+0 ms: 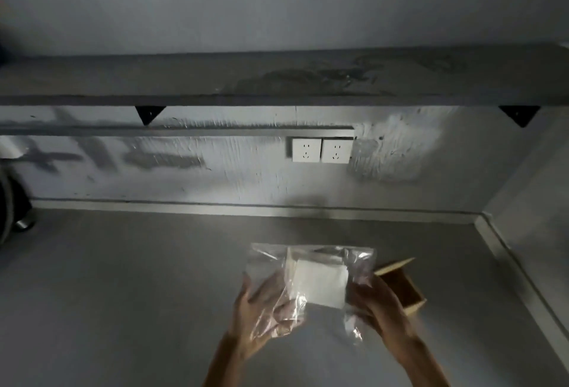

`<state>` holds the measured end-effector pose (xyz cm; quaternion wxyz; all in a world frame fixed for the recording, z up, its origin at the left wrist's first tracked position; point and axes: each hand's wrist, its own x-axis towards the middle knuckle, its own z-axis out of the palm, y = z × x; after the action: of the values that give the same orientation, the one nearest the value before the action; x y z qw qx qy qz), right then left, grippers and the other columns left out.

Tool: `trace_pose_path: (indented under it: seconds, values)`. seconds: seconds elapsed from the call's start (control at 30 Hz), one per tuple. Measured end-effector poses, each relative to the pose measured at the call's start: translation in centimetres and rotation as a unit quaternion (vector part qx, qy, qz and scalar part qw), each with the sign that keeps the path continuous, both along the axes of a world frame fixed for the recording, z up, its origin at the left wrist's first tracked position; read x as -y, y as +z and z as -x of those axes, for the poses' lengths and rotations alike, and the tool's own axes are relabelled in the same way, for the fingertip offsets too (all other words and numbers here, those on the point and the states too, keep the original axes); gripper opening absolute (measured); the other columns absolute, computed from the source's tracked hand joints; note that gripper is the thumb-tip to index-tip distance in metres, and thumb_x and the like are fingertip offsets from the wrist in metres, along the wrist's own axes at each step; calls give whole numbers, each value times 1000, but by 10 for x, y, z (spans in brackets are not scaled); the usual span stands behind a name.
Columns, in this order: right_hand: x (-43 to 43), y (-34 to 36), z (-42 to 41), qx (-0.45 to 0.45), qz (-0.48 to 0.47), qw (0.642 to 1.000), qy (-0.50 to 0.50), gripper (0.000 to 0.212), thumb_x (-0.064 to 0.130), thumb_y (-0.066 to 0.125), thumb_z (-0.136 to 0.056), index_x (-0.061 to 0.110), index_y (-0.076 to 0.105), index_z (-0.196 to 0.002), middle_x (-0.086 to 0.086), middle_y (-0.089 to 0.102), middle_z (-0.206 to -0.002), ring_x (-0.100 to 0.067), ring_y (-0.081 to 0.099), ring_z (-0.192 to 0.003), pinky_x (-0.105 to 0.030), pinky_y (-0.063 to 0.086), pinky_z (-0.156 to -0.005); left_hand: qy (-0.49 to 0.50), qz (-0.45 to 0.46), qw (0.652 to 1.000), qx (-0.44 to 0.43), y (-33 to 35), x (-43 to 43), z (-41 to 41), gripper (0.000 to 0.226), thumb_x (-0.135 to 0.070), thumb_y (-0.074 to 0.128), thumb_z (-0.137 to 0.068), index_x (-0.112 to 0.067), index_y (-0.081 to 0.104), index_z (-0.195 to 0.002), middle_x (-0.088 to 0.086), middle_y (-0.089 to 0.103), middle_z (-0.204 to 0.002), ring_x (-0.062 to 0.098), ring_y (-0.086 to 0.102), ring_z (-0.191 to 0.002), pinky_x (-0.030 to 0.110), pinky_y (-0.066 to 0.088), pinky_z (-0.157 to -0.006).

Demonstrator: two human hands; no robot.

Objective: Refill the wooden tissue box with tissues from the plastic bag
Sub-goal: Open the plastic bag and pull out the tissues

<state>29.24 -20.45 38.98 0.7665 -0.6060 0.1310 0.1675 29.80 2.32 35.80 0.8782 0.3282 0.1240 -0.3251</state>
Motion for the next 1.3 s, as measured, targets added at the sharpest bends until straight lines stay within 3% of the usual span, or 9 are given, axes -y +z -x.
trace_pose_path:
  seconds: [0.07, 0.17, 0.27, 0.4, 0.6, 0.77, 0.87, 1.0, 1.3]
  values:
    - [4, -46, 10, -70, 36, 997, 20, 33, 19, 71, -84, 22, 61, -115, -6, 74, -97, -21, 70, -79, -30, 54, -65, 102, -120, 985, -69, -44, -42, 38, 78, -77, 34, -81, -23, 54, -134, 12, 59, -132, 34, 50, -120, 61, 30, -108]
    - [23, -123, 36, -184, 44, 981, 46, 84, 35, 92, -53, 13, 54, -126, -14, 70, -103, -27, 68, -78, -30, 52, -62, 48, -259, 955, -135, -102, -50, 62, 69, -68, 50, -77, -24, 54, -130, 9, 61, -124, 28, 59, -105, 48, 51, -90]
    - [29, -160, 64, -245, 26, 969, -4, 52, 25, 68, -87, 13, 48, -133, -16, 63, -115, -32, 63, -95, -36, 51, -75, 16, -305, 936, -173, -134, -56, 82, 66, -61, 59, -78, -22, 52, -131, 9, 57, -132, 28, 63, -106, 42, 54, -79]
    - [16, -161, 90, -289, 12, 957, 11, 27, 30, 63, -90, 21, 58, -115, -10, 66, -110, -33, 62, -110, -38, 49, -82, 44, -330, 928, -166, -133, -57, 89, 28, -39, 60, -89, -12, 61, -98, 9, 65, -90, 23, 66, -66, 34, 54, -63]
    - [8, -171, 89, -270, 19, 961, -59, 31, 1, 60, -90, -1, 57, -121, -14, 65, -79, -23, 62, -68, -30, 56, -65, 20, -428, 897, -111, -127, -56, 78, 13, -8, 60, -89, 4, 56, -89, 18, 56, -68, 19, 61, -43, 24, 50, -43]
    - [10, -166, 92, -189, 231, 954, -24, 33, 13, 65, -90, 6, 57, -121, -12, 64, -87, -25, 62, -75, -33, 54, -67, 84, -344, 924, -141, -125, -63, 93, 19, -27, 50, -98, -8, 52, -96, 15, 67, -93, 33, 68, -79, 40, 55, -72]
    - [-4, -151, 98, 75, 553, 830, -11, 20, 27, 64, -90, 22, 63, -109, -1, 63, -105, -20, 61, -92, -38, 56, -70, 57, -315, 940, -120, -123, -67, 109, 21, -26, 52, -97, -9, 51, -109, 20, 66, -105, 40, 64, -101, 45, 55, -81]
    - [-75, -125, 92, 289, 573, 758, 122, 5, 24, 65, -88, 24, 68, -93, 7, 68, -92, -12, 63, -80, -29, 55, -65, 77, -353, 929, -75, -126, -65, 123, 13, 3, 55, -91, 0, 49, -103, 25, 63, -88, 25, 66, -67, 29, 56, -59]
    - [-165, -145, 82, 327, 669, 610, 271, 28, 24, 90, -44, 24, 67, -61, 6, 67, -62, -15, 64, -65, -26, 52, -57, 102, -428, 898, 3, -131, -59, 130, 19, 13, 57, -86, -5, 59, -80, 17, 61, -71, 10, 64, -49, 21, 50, -47]
